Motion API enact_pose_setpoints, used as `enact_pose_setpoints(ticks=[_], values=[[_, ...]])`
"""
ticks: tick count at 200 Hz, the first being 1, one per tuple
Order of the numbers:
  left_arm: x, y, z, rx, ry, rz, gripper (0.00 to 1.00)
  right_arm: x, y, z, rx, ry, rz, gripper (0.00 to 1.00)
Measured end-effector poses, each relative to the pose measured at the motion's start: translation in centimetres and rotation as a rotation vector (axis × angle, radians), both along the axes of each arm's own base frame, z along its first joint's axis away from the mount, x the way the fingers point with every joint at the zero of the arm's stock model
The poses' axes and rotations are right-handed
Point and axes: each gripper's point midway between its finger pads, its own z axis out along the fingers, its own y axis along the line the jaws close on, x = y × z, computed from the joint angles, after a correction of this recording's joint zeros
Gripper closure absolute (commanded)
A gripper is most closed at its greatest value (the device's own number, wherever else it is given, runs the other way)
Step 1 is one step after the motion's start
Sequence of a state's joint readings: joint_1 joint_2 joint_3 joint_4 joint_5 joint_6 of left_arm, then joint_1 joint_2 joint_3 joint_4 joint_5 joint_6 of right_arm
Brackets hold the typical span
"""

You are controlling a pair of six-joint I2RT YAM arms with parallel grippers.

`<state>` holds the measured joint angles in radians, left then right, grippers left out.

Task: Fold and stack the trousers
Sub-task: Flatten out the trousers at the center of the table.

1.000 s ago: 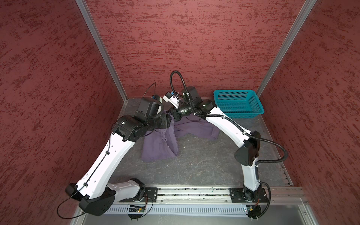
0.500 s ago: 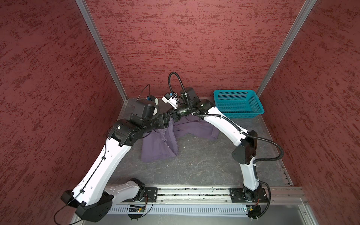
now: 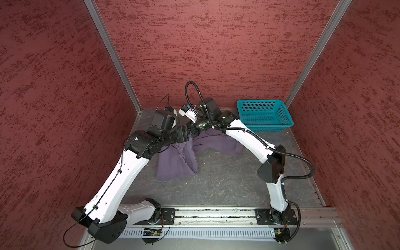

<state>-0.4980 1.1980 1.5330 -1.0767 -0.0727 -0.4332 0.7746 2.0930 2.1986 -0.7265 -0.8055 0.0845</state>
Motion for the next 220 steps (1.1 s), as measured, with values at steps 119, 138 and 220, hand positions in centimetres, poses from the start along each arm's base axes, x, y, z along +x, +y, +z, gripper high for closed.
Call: enact_pose_setpoints(ticks=[119,138,220], values=[[0.7,2.7,0.0,-0.019,0.02,0.069,1.0,0.9,0.4,-0.3,-0.044,-0.068,-0.072,1.0],[0.3,3.9,0.8,-0.085,0.015,0.075,1.0,0.5,1.1,0.2,-0.023,-0.092,-0.064,1.0],[-0.4,4.8,5.2,-0.271,-0.046,0.029,1.0,0.0,0.6,-0.5,0.062,-0.018,-0.06,0.44]])
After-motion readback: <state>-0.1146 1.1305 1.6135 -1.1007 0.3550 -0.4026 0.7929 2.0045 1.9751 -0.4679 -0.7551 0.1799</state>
